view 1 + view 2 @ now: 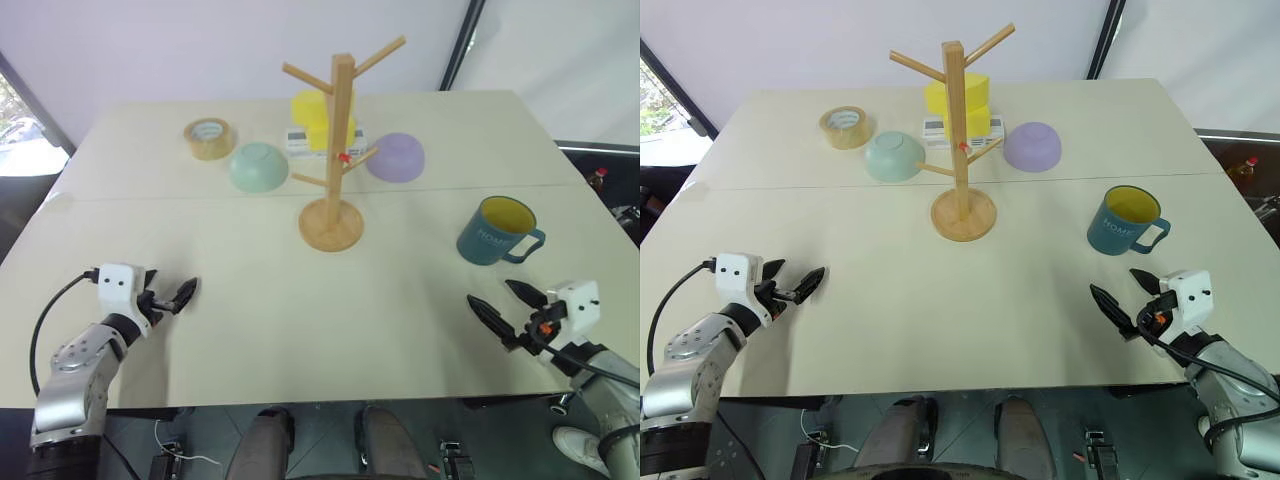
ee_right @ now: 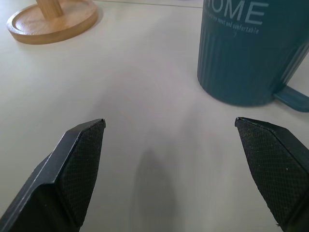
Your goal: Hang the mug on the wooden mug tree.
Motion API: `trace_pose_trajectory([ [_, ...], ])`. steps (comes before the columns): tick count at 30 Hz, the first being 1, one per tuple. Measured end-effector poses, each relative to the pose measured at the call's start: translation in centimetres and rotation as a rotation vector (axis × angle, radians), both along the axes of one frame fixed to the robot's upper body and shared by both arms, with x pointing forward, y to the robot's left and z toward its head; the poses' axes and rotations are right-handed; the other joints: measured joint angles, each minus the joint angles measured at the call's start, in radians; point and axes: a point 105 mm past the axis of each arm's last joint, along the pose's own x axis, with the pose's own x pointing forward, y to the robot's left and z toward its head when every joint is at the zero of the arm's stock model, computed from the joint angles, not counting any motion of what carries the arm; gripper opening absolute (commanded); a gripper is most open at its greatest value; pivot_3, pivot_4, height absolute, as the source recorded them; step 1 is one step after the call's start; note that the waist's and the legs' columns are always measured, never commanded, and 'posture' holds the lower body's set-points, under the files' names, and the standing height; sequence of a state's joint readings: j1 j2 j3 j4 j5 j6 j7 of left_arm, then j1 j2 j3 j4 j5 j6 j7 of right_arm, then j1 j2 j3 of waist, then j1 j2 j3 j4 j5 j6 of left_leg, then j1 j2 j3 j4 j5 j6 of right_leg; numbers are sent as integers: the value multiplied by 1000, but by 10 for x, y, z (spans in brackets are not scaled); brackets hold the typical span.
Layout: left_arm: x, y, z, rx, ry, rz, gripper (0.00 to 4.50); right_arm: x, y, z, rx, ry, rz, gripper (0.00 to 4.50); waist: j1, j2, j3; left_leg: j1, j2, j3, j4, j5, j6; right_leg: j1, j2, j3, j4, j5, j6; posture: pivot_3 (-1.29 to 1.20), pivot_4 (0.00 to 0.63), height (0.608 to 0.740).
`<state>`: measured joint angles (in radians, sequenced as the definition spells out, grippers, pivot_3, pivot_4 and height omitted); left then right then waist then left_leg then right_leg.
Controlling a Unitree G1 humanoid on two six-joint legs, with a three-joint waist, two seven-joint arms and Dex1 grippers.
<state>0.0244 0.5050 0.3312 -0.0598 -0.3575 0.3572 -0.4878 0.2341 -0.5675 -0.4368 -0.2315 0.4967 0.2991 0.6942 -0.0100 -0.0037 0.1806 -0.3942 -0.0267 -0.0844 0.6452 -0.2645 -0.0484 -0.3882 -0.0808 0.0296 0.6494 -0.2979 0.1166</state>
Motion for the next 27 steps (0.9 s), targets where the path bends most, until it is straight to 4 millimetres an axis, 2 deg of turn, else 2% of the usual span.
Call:
trace_pose_trajectory([
  [12, 5, 0, 6, 0, -23, 4, 4500, 0, 0, 0, 0, -1, 1, 4479, -1, 0, 0, 0, 0, 0, 0, 0, 0, 0, 0, 0, 0, 0, 0, 0, 150, 740],
  [16, 5, -7, 8, 6, -39, -38, 4500, -1, 0, -2, 2, 6, -5, 4479, 0, 0, 0, 0, 0, 0, 0, 0, 0, 0, 0, 0, 0, 0, 0, 0, 150, 740],
  [20, 6, -35, 16, -6, -87, -161, 4500, -6, -1, -6, 3, 28, -25, 4479, 5, 0, 0, 0, 0, 0, 0, 0, 0, 1, 0, 0, 0, 0, 0, 0, 150, 740],
  [27, 1, -111, 29, -39, -121, -557, 4500, -22, -10, 8, 3, -23, -126, 4479, 16, 1, 0, 0, 0, 0, 0, 0, 0, 0, 1, 0, 0, 0, 0, 0, 150, 740],
])
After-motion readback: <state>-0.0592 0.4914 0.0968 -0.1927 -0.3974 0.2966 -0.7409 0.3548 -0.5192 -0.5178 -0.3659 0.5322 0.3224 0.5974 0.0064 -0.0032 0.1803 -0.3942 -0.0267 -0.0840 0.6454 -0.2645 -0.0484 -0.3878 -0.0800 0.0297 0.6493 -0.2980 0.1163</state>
